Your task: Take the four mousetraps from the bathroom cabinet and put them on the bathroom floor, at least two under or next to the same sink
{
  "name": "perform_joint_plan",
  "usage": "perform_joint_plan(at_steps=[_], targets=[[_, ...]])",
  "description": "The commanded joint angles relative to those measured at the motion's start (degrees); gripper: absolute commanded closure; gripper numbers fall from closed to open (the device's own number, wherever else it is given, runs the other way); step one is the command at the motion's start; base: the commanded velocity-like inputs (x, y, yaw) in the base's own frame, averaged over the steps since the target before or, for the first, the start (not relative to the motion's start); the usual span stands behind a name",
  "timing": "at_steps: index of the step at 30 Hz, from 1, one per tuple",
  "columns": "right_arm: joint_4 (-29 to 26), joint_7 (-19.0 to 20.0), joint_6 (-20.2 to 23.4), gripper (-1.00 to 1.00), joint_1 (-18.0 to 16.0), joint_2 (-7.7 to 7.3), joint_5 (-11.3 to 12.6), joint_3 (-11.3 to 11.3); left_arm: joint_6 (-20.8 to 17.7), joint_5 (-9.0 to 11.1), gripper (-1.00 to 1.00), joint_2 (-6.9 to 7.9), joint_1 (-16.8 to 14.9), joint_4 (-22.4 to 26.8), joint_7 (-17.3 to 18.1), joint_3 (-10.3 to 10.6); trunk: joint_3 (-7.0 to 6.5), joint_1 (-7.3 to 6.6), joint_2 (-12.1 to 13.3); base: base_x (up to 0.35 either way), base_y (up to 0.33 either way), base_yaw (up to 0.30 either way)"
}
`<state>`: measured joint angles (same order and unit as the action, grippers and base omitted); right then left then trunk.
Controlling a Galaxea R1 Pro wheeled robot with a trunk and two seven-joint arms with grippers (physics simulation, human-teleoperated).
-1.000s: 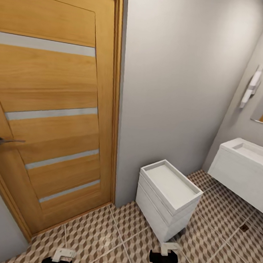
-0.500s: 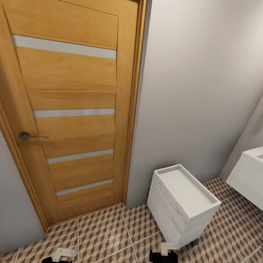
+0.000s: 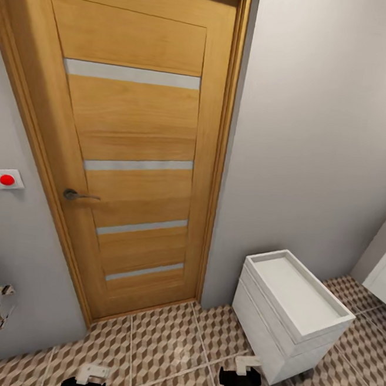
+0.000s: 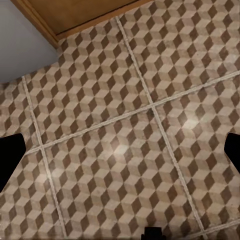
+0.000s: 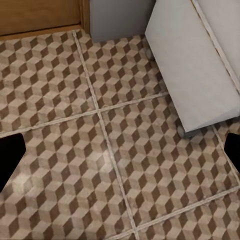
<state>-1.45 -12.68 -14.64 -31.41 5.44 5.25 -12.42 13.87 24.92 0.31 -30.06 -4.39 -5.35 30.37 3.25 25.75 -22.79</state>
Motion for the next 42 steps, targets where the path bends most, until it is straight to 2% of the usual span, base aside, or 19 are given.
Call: perform_joint_plan(at_steps=[1, 42], targets=[[0.05, -0.16, -0.21, -1.00, -0.05, 0.01, 0.55, -0.50, 0.28, 0.39, -1.00, -0.05, -0.09, -0.19, -0.01, 0.48, 0.13, 0.04, -0.13, 0.000, 0.000, 0.254], [0.05, -0.16, -0.21, -1.00, -0.05, 0.01, 0.55, -0.50, 0.28, 0.39, -1.00, -0.05, -0.09, -0.19, 0.01, 0.48, 0.13, 0.04, -0.13, 0.000, 0.000, 0.255]])
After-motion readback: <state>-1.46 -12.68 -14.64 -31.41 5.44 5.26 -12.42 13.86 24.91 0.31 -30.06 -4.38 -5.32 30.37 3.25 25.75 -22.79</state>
